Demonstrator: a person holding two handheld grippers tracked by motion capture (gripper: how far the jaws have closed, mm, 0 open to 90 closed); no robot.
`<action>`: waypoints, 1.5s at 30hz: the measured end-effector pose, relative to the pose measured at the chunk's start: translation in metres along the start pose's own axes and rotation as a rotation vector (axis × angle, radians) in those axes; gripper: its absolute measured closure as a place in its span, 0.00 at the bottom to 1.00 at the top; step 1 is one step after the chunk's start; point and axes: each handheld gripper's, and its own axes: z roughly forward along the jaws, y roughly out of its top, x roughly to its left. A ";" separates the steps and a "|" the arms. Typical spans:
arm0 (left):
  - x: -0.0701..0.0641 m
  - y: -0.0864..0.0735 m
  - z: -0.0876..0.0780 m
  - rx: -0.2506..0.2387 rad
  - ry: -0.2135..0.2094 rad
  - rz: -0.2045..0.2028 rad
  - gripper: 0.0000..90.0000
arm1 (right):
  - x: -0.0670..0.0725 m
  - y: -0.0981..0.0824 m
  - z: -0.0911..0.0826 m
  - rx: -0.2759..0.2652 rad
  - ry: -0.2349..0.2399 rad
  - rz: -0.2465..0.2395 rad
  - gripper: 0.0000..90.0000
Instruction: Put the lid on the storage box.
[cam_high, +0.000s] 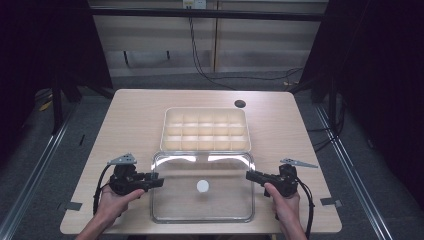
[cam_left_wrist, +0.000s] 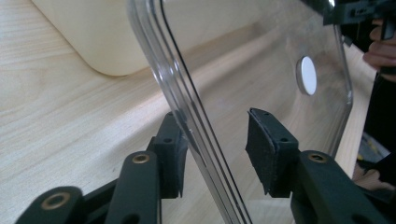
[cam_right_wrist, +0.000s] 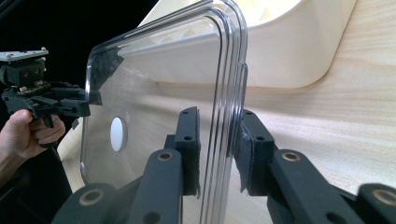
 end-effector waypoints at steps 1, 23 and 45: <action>0.000 0.000 -0.001 -0.005 -0.003 0.001 0.66 | 0.001 0.000 -0.001 -0.001 -0.002 -0.001 0.80; -0.013 0.014 -0.017 -0.072 0.005 0.058 0.77 | 0.017 0.013 -0.014 -0.059 -0.018 -0.054 0.82; -0.017 0.027 -0.025 -0.103 0.010 0.063 0.79 | 0.025 0.034 -0.016 -0.099 -0.024 -0.082 0.81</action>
